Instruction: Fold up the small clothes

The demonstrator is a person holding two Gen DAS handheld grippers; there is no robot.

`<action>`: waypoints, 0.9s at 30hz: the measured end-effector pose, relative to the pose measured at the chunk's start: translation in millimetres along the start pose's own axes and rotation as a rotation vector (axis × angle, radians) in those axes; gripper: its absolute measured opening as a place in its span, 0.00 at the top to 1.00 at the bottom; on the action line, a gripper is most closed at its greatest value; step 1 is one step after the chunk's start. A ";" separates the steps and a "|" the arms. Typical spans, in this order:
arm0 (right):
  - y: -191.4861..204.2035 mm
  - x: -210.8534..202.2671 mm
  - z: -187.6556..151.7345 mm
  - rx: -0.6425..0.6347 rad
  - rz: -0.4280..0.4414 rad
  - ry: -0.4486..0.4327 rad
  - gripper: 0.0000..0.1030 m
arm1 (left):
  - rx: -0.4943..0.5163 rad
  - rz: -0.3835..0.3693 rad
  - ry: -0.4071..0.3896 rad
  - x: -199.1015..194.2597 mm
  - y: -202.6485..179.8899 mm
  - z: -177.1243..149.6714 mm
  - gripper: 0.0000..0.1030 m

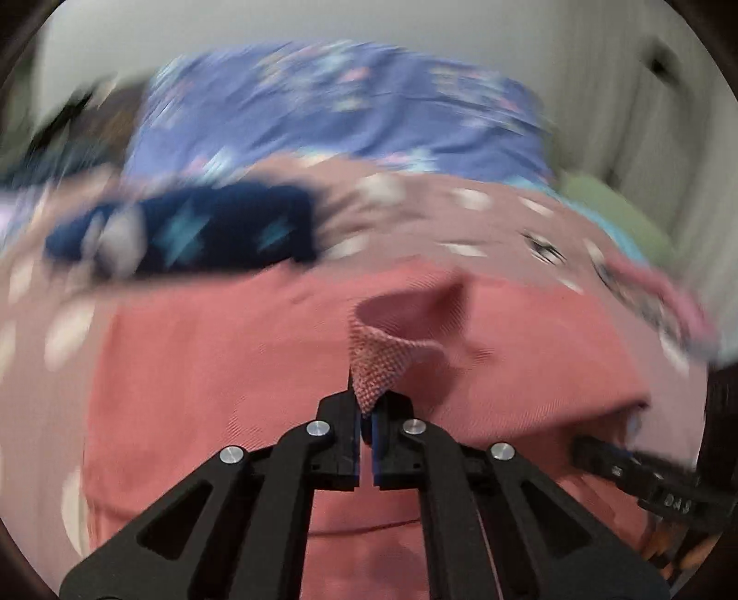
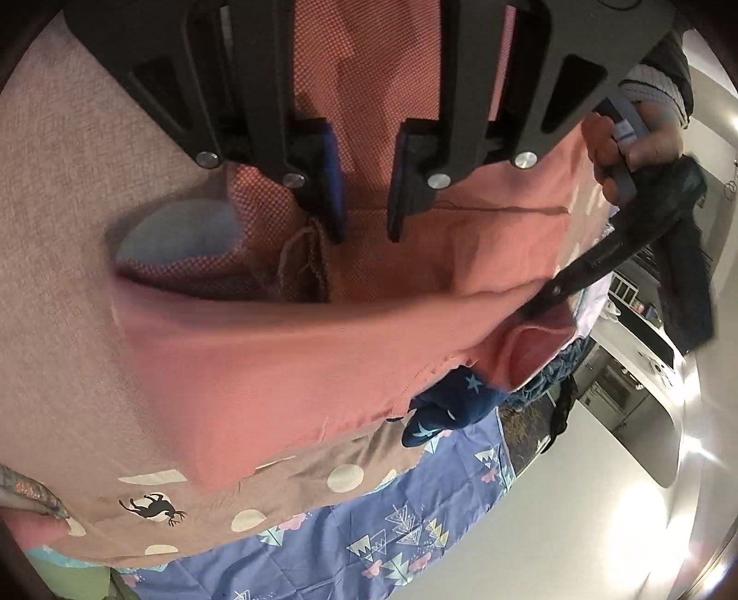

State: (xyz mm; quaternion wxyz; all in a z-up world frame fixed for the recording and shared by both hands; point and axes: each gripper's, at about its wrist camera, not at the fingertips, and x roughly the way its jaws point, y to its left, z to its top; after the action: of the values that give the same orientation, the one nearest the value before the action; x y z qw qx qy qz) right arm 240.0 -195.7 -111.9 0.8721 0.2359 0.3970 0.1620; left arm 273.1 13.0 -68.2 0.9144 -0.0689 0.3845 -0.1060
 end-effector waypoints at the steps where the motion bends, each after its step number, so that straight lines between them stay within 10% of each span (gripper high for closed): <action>1: 0.9 1.0 -0.2 -0.006 -0.005 0.000 0.80 | -0.046 -0.019 0.020 4.4 14.1 -3.3 0.79; 3: 2.0 1.0 -1.7 -0.018 -0.010 0.000 0.78 | -0.121 -0.074 0.071 14.2 35.4 -12.8 0.58; 6: 4.1 2.6 -2.5 -0.037 -0.020 -0.002 0.76 | -0.154 -0.158 0.072 18.6 44.0 -18.3 0.50; 12: 4.1 4.1 -2.4 -0.044 -0.026 -0.002 0.75 | -0.101 -0.086 0.089 31.1 28.6 -6.1 0.50; 15: 4.0 3.5 -2.5 -0.043 -0.024 -0.003 0.75 | -0.084 -0.088 0.070 35.0 26.8 2.2 0.97; 22: -4.5 3.3 -2.1 0.002 -0.029 -0.011 0.87 | -0.061 -0.050 -0.208 -48.0 32.6 32.4 0.97; 27: -4.1 3.3 -2.7 -0.001 -0.035 -0.010 0.87 | -0.045 0.020 -0.129 -48.2 67.5 21.9 0.91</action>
State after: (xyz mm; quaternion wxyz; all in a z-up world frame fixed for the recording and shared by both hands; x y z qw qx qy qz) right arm 240.5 -196.8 -117.7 0.8769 0.2292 0.3966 0.1456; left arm 265.4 91.2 -33.9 0.9365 -0.0922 0.3278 -0.0836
